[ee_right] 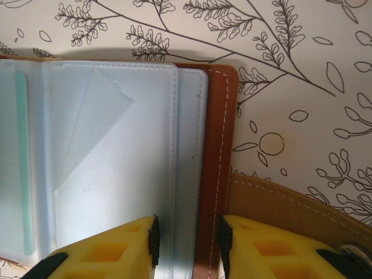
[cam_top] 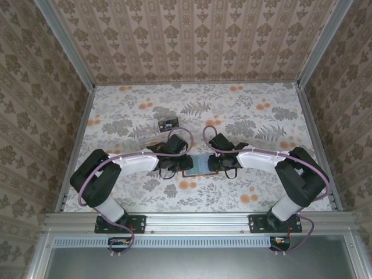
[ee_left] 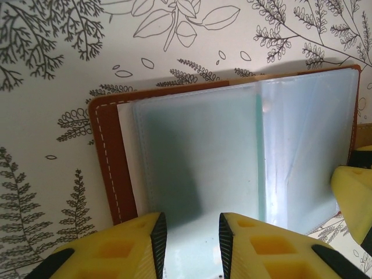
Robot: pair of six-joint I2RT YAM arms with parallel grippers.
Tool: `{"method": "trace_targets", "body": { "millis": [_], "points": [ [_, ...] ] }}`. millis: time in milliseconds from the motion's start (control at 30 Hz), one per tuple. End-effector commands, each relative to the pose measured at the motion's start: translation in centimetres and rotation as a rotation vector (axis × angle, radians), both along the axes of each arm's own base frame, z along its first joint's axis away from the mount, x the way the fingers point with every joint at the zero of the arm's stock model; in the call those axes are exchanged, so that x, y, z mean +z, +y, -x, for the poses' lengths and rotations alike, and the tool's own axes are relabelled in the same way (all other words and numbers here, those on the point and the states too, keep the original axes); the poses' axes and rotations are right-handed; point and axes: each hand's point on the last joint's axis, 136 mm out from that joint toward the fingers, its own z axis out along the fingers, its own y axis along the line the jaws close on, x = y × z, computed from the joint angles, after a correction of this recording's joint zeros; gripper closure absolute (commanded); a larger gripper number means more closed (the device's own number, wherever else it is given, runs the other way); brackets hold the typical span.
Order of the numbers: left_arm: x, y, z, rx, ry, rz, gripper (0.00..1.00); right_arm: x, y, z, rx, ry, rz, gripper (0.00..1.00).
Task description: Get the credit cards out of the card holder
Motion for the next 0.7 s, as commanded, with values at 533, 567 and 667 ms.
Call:
{"method": "trace_targets", "body": {
  "millis": [533, 567, 667],
  "points": [
    [0.7, 0.2, 0.2, -0.010, -0.025, 0.001, 0.66, -1.8, -0.2, 1.1, -0.007, 0.072, 0.014, 0.64],
    [0.5, 0.1, 0.3, -0.011, -0.017, 0.002, 0.66, -1.7, -0.2, 1.0, -0.008, 0.070, 0.014, 0.64],
    [0.2, 0.0, 0.3, -0.012, -0.007, -0.003, 0.66, -1.7, -0.3, 1.1, -0.007, 0.070, 0.015, 0.64]
  ]
}}
